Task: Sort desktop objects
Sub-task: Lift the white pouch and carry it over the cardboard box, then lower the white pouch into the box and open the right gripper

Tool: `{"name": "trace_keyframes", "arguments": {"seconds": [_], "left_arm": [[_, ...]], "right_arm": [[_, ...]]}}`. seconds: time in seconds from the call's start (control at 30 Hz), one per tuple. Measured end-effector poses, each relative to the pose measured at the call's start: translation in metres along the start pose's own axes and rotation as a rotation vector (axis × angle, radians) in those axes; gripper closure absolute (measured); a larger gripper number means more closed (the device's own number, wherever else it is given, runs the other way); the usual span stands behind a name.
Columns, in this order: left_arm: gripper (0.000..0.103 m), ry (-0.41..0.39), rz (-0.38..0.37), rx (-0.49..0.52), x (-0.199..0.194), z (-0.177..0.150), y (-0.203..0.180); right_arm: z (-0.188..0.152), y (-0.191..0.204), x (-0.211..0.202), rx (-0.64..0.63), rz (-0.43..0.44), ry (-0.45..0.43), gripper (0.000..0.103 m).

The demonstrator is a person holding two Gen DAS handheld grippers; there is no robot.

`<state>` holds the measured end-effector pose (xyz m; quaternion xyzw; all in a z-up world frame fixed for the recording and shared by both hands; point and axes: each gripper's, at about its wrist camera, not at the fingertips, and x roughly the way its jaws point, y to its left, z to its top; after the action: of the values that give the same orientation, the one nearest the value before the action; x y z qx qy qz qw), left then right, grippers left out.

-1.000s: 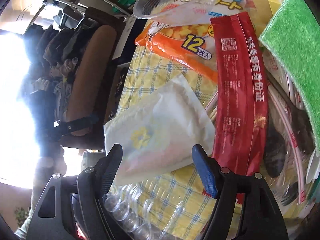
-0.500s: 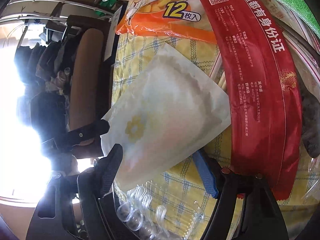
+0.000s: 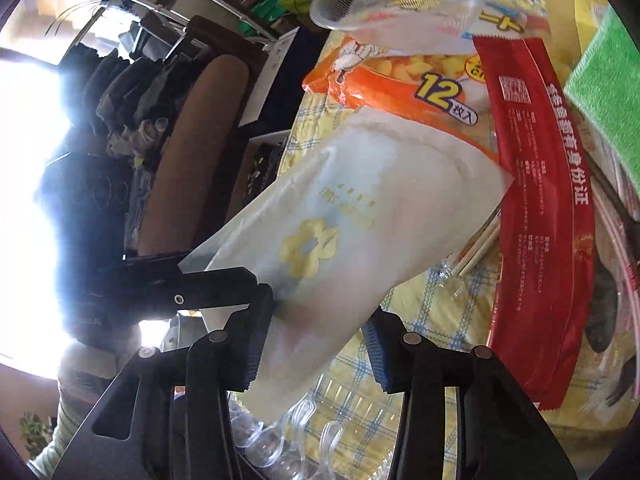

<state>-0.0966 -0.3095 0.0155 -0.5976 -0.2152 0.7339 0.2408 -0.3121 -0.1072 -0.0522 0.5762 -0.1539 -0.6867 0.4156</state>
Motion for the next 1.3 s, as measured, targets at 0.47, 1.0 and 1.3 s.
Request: {"name": "trace_keyframes", "arguments": {"seconds": [0.47,1.0,1.3], "left_arm": [[0.055,-0.039,-0.029,0.266,-0.008,0.036,-0.224],[0.055,0.31,0.032,0.529,0.228,0.113,-0.413],[0.051,0.413,0.249,0.618,0.298,0.138,-0.395]], "right_arm": [[-0.02,-0.005,-0.208,-0.075,-0.082,-0.226,0.058],[-0.067,-0.214,-0.32,0.29,-0.217,-0.217,0.05],[-0.042,-0.233,-0.258,0.3,-0.169,0.029,0.044]]}}
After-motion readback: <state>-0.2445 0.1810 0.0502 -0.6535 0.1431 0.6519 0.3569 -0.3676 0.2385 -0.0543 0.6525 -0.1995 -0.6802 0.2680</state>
